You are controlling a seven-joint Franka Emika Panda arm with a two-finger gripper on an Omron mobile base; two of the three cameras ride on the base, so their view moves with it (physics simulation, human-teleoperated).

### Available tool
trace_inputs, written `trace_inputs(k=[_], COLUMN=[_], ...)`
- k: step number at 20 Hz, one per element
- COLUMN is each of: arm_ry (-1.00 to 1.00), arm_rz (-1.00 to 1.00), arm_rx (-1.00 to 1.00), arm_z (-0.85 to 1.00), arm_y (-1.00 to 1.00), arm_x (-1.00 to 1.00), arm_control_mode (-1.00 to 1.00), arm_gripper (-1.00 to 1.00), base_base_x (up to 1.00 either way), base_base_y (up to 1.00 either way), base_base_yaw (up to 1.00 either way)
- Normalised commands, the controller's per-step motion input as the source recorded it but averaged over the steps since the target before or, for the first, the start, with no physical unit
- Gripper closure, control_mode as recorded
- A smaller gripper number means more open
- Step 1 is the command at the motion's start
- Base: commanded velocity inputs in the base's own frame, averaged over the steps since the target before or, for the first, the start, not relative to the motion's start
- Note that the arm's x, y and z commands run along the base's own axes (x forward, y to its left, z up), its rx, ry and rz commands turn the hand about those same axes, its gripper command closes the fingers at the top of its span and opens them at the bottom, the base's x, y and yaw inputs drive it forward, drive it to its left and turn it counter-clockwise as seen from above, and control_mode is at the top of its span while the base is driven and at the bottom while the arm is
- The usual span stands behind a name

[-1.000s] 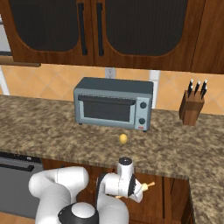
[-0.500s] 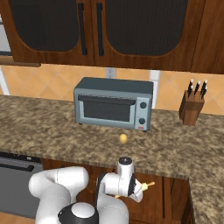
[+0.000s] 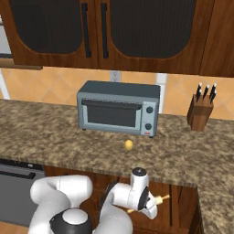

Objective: Pick the rolling pin from the drawer and place it on the counter.

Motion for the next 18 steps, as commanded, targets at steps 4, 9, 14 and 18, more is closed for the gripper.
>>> trace_inputs(k=[4,9,14,18], arm_ry=[0.0,0.0,0.0,-0.1], arm_rz=[-0.2,-0.23,-0.21,-0.19], arm_rx=[0.0,0.0,0.0,-0.01], arm_z=[0.63,0.52,0.34,0.59], arm_y=[-0.11,-0.05,0.0,0.0], arm_x=[0.0,-0.45,-0.96,-0.56], arm_control_mode=[-1.0,-1.0,-1.0,-1.0], arm_gripper=[1.0,1.0,1.0,1.0], base_base_x=[0.0,0.0,0.0,0.0], base_base_y=[0.0,0.0,0.0,0.0], base_base_yaw=[0.0,0.0,0.0,0.0])
